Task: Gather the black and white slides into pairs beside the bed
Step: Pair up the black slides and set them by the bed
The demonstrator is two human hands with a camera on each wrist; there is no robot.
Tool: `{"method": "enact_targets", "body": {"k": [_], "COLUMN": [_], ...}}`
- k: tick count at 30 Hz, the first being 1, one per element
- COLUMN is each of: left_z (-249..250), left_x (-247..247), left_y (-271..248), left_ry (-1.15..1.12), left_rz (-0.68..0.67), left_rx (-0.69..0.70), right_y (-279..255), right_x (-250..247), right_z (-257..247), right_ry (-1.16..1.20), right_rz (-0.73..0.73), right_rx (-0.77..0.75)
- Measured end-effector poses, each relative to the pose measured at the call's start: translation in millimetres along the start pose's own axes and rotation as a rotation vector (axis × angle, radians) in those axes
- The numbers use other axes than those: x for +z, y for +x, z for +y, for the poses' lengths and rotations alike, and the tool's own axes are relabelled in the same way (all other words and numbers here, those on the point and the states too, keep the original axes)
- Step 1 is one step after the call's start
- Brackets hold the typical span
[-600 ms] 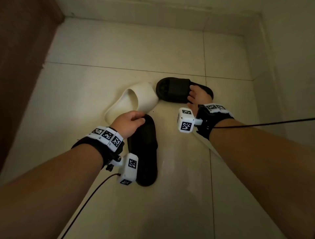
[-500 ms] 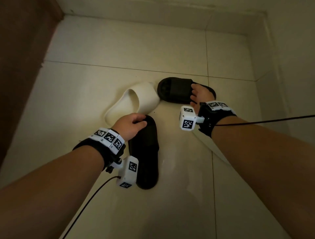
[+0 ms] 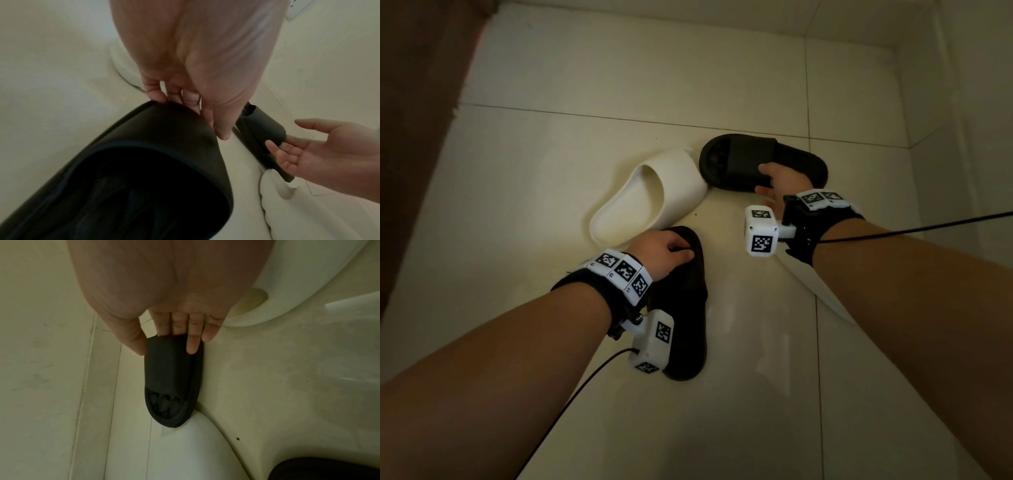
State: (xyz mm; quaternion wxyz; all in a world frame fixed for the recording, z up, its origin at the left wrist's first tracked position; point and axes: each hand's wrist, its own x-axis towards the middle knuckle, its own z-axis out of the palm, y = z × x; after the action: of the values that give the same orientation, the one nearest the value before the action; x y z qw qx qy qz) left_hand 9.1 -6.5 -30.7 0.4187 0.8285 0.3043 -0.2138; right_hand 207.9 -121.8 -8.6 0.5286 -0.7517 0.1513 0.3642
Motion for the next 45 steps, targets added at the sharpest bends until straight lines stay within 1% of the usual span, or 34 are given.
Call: {"method": "enact_targets", "body": {"k": [2,5,7,8,10,13,16,18,20,23,25,28,31,32,34,37,39,41,42,43,45], "left_z": [1.1,-0.1,-2.8,-4.4,-9.1,-18.1,-27.8,-33.7,-38.7,-43.2,-44.0,-44.5,-44.2,-43.8,-42.9,-43.9,-46.4,-49.5,-51.0,-52.8,-56.5], "left_x": [-0.8,-3.4,-5.5,-6.4,-7.6,-6.1,-1.7,0.9,3.2,5.9,6.9,7.0,6.7,6.7,7.4,10.2,12.1,13.7,14.6,15.5,17.4], "left_y": [-1.2,-7.4,-14.5,-17.7,-25.9,-38.1,-49.6,-57.3,-64.9,-73.3,-77.6,-81.8,-83.9,-84.5,-84.8,-84.8,-84.9,-85.8,-87.0,-88.5,-92.7], "left_ry": [0.013,0.015,0.002,-0.009,-0.023,-0.02,-0.006,-0.012,-0.025,-0.034,-0.044,-0.06,-0.066,-0.067,-0.067,-0.101,-0.136,-0.181,-0.19,-0.169,-0.033], "left_rz": [0.004,-0.007,-0.014,-0.015,-0.009,-0.001,0.001,0.006,0.009,0.02,0.019,0.026,0.042,0.045,0.049,0.068,0.072,0.063,0.063,0.071,0.084], "left_rx": [-0.009,-0.028,-0.043,-0.05,-0.058,-0.082,-0.103,-0.119,-0.138,-0.164,-0.175,-0.173,-0.177,-0.178,-0.18,-0.186,-0.183,-0.151,-0.125,-0.099,-0.071], "right_y": [-2.6,-14.6,-28.7,-35.1,-55.1,-82.4,-105.7,-117.2,-124.1,-134.4,-138.4,-143.3,-147.8,-149.9,-153.2,-156.8,-158.2,-157.0,-155.5,-151.0,-144.8], "right_x": [0.4,0.6,1.3,2.0,6.3,15.1,22.1,27.0,29.5,23.3,15.1,9.3,8.9,10.6,14.1,15.1,11.0,3.4,-1.4,-6.1,-13.8], "right_z": [-0.1,5.0,8.2,9.9,14.4,30.8,51.9,67.4,83.8,105.5,120.2,131.4,137.2,139.3,145.3,151.2,150.8,148.6,147.5,147.9,145.1], "right_ry": [-0.064,-0.226,-0.24,-0.233,-0.254,-0.299,-0.245,-0.231,-0.217,-0.254,-0.276,-0.254,-0.215,-0.205,-0.201,-0.23,-0.288,-0.328,-0.359,-0.413,-0.603], "right_rz": [-0.025,0.074,0.101,0.086,0.017,-0.067,-0.113,-0.113,-0.063,0.055,0.092,0.063,0.019,-0.021,-0.101,-0.175,-0.222,-0.205,-0.165,-0.111,-0.024], "right_rx": [-0.086,-0.303,-0.458,-0.517,-0.576,-0.548,-0.5,-0.448,-0.389,-0.255,-0.117,0.045,0.114,0.128,0.144,0.174,0.148,0.038,-0.036,-0.121,-0.245]}}
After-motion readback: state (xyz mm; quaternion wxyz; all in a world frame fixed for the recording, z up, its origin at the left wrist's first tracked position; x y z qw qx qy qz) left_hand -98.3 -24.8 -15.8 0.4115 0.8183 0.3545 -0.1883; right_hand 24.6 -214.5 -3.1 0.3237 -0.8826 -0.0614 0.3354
